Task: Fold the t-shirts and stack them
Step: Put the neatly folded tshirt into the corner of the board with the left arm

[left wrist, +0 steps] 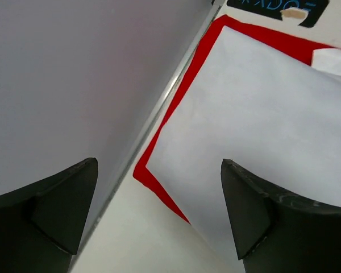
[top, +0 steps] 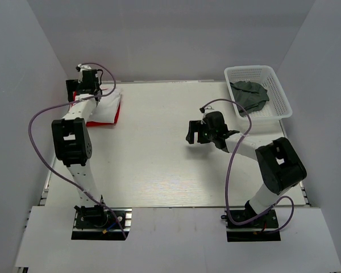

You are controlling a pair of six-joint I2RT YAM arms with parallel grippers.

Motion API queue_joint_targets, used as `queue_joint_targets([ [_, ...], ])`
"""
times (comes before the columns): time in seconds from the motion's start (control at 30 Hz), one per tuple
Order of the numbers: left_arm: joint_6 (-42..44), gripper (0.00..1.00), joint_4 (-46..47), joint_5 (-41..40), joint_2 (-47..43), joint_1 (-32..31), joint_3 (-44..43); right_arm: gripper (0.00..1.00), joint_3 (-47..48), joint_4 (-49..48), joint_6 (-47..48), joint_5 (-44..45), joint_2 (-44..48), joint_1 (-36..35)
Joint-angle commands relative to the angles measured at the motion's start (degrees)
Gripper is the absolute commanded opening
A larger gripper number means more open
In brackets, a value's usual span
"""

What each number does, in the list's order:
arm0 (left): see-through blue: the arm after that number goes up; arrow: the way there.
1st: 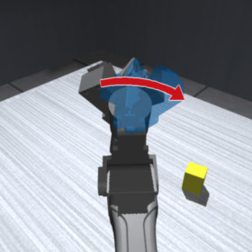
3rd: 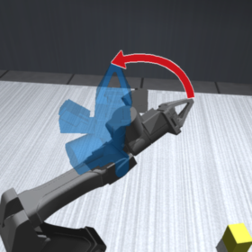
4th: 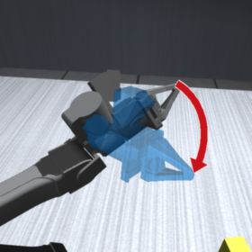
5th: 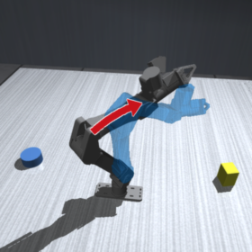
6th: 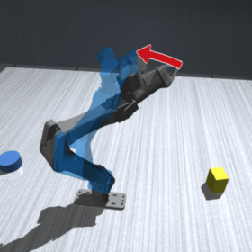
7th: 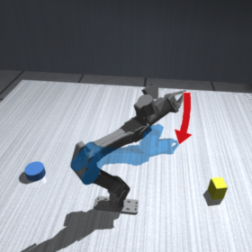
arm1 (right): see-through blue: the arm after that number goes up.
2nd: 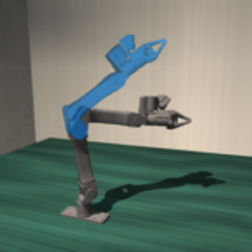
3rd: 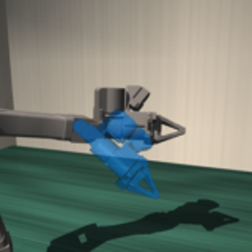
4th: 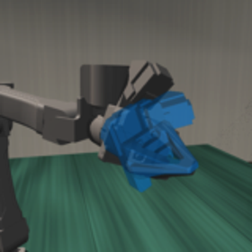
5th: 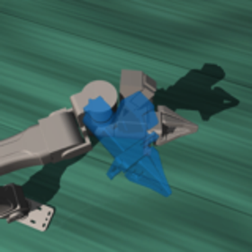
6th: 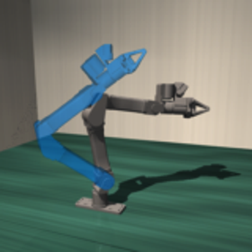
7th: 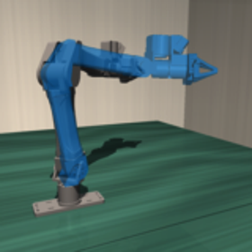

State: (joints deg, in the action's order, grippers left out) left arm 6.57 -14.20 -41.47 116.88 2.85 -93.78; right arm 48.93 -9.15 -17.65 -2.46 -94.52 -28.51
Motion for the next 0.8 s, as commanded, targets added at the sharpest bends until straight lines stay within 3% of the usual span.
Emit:
queue_joint_targets([
  [0.0, -11.9, 0.99, -7.5, 10.2, -10.2, -0.4, -0.8, 0.90, -0.7, -2.4, -0.8, 0.1, 6.0, 0.1],
  [0.07, -16.6, 0.99, -6.9, 18.0, -16.8, -1.2, 3.0, 0.90, -1.9, -2.7, -1.4, 0.3, 7.2, 0.1],
  [0.13, -20.4, 0.99, -4.7, 30.6, -24.4, -1.7, 11.2, 0.90, -2.8, -1.6, -1.9, 0.9, 9.7, 0.2],
  [0.27, -29.1, 0.99, 14.0, 56.0, -37.3, -2.2, 33.9, 0.90, -6.5, -1.0, -2.7, -0.6, 16.1, 0.1],
  [0.33, -31.3, 0.99, 18.3, 61.1, -41.7, -3.7, 39.7, 0.90, -8.9, 1.1, -3.9, 0.3, 20.8, -0.1],
  [0.4, -33.9, 0.99, 21.7, 64.5, -47.4, -5.2, 46.9, 0.90, -10.9, 2.0, -4.2, 2.2, 23.4, -0.1],
  [0.57, -33.6, 0.99, 19.4, 57.9, -53.5, -13.0, 56.6, 0.90, -22.5, -1.0, -7.6, 4.5, 37.4, -0.1],
  [0.77, -32.7, 0.99, 20.3, 49.9, -50.0, -21.7, 59.8, 0.90, -29.7, -1.6, -9.4, 6.3, 45.9, 0.1],
])
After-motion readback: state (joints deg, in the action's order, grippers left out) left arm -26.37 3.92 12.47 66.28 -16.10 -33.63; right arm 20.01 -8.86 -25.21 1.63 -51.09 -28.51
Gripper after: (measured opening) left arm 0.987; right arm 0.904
